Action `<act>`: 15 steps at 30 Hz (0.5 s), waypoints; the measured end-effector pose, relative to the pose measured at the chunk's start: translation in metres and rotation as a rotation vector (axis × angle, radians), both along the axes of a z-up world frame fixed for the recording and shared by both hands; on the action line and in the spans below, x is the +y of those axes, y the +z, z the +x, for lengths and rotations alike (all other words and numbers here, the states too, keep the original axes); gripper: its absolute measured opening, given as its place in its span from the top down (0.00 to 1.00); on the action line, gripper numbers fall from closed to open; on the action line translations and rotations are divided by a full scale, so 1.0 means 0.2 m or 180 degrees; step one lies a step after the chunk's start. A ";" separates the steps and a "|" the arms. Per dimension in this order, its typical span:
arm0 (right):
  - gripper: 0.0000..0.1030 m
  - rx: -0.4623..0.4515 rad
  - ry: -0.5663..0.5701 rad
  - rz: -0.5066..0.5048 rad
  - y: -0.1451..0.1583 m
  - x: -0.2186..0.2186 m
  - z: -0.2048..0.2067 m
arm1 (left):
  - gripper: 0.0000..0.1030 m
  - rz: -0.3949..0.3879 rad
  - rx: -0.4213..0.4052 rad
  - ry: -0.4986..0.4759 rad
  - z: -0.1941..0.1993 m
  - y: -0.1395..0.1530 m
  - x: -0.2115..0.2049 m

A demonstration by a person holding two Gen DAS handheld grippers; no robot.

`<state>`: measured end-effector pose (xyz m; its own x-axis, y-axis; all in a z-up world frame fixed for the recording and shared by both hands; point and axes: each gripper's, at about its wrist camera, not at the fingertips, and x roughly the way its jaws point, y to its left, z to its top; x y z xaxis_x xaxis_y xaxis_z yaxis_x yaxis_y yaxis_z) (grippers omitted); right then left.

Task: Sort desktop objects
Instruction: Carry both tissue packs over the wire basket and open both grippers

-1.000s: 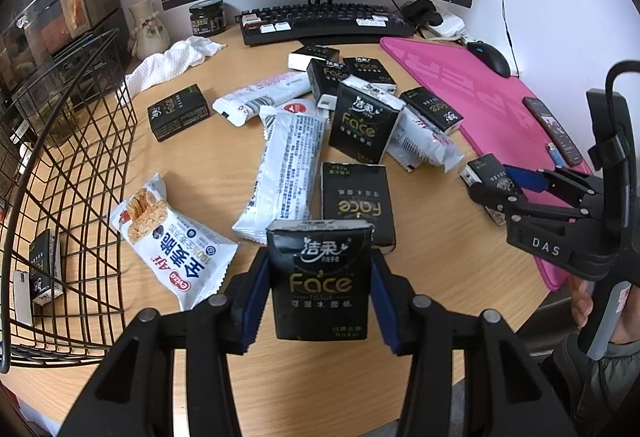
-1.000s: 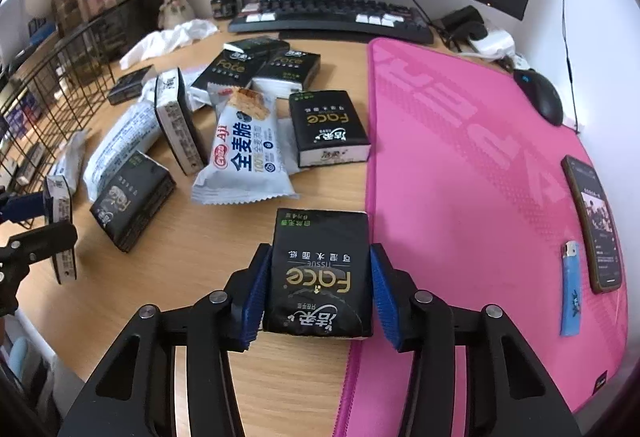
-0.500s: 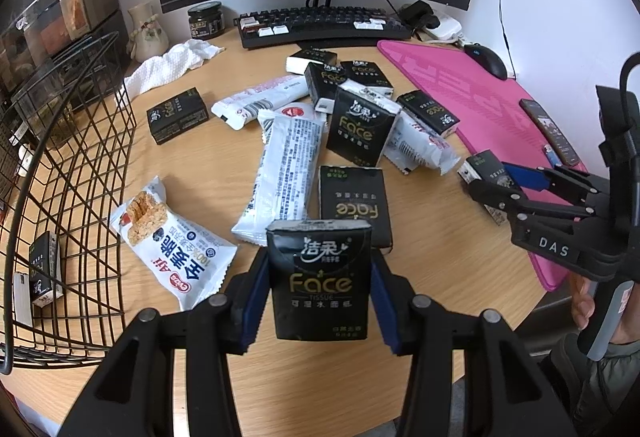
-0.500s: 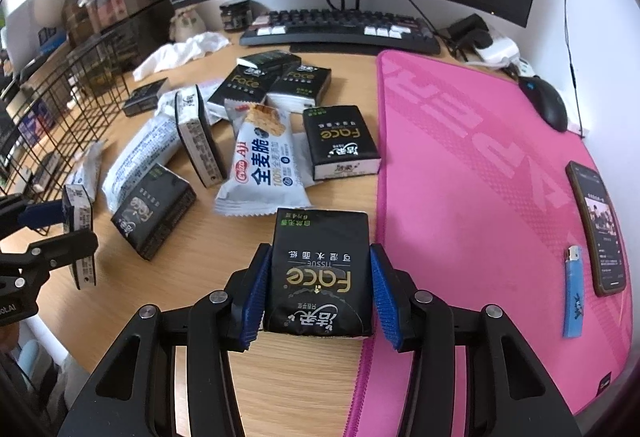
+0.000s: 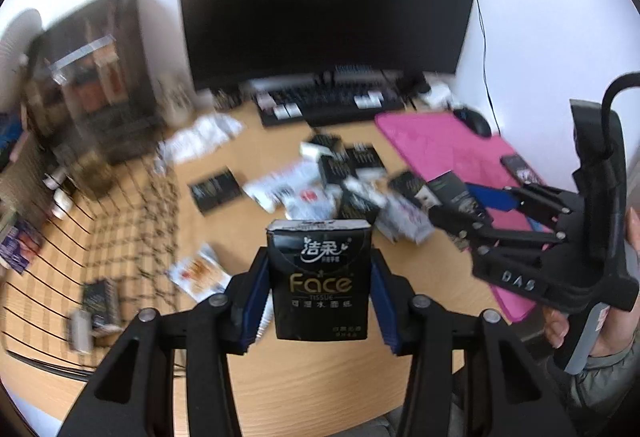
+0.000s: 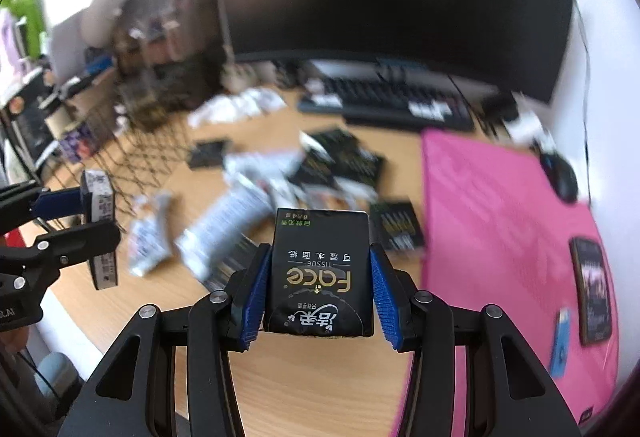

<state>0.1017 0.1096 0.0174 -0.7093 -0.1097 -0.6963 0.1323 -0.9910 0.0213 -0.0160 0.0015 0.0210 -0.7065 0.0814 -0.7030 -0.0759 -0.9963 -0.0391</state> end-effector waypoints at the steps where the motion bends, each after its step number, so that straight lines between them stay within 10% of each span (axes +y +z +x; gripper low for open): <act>1: 0.55 0.0053 0.0063 -0.0010 0.04 -0.05 -0.01 | 0.49 0.0008 0.0063 0.0052 0.02 0.04 -0.04; 8: 0.55 0.0225 0.0850 -0.0049 0.22 -0.61 -0.14 | 0.49 0.0049 0.0322 0.0716 0.17 0.21 -0.49; 15: 0.55 0.0099 0.1433 -0.0053 0.16 -1.14 -0.21 | 0.49 0.0126 0.0094 0.1299 0.27 0.08 -0.90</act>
